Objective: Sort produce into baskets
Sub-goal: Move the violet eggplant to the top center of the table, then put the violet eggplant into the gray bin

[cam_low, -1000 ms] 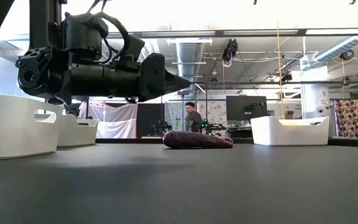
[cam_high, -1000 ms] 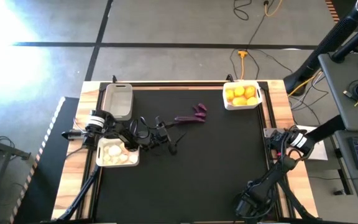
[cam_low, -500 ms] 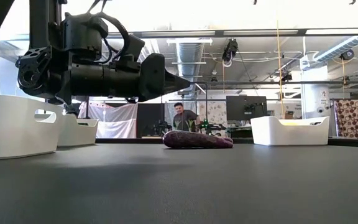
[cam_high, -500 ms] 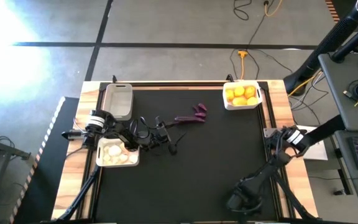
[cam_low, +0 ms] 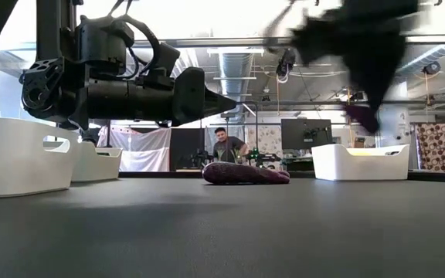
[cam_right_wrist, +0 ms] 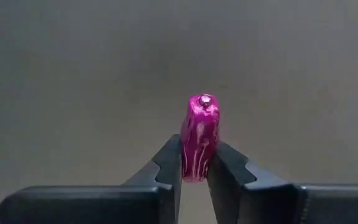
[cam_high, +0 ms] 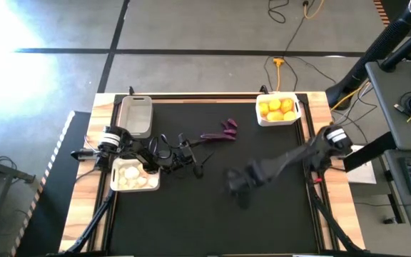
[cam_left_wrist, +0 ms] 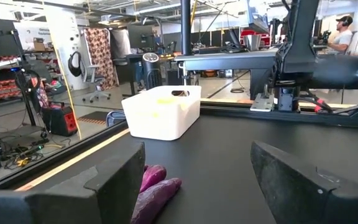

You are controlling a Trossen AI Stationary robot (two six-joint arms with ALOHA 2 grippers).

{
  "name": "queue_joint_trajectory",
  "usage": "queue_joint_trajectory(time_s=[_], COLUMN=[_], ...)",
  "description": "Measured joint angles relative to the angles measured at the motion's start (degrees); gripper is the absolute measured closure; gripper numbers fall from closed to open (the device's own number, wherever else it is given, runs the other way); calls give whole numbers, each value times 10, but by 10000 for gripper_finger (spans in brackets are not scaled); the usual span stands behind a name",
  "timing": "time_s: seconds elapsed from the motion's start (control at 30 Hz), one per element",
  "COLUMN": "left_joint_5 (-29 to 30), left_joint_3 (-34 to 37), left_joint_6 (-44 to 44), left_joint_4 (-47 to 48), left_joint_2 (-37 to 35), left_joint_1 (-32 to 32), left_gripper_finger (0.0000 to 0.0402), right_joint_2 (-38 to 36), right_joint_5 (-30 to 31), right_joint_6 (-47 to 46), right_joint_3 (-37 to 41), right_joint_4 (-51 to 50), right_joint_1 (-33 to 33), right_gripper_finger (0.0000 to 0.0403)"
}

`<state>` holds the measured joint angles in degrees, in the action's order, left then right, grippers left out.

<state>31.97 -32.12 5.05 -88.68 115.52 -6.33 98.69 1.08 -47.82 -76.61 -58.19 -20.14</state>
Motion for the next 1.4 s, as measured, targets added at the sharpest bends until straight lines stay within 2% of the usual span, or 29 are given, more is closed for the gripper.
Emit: queue_joint_trajectory(time_s=[0.1, 0.17, 0.27, 0.4, 0.53, 0.63, 0.77, 0.93, 1.2, 1.4], left_joint_5=[0, 0, 0, 1, 1, 3, 5, 5, 6, 6], left_joint_3=[0, 0, 1, 1, 2, 4, 4, 4, 4, 4], left_joint_6=[3, 5, 5, 5, 5, 10, 17, 18, 18, 19], left_joint_4=[0, 0, 1, 1, 1, 2, 3, 5, 6, 6], left_joint_2=[0, 0, 0, 0, 0, 0, 0, 0, 0, 0], left_joint_1=[0, 0, 0, 0, 0, 1, 1, 1, 1, 1], left_gripper_finger=[125, 125, 125, 125, 125, 125, 125, 125, 125, 125], right_joint_2=[-10, -10, -6, 7, 22, 41, 66, 93, 95, 88], right_joint_5=[106, 141, 159, 161, 168, 169, 153, 145, 144, 109], right_joint_6=[77, 111, 145, 189, 248, 261, 278, 282, 283, 286], right_joint_3=[-13, -14, -4, 15, 19, 19, 19, 20, 20, -11], right_joint_4=[6, 7, 32, 130, 221, 250, 253, 264, 311, 272], right_joint_1=[61, 106, 175, 259, 320, 352, 375, 381, 380, 380], right_gripper_finger=[351, 351, 351, 351, 351, 351, 342, 314, 273, 260])
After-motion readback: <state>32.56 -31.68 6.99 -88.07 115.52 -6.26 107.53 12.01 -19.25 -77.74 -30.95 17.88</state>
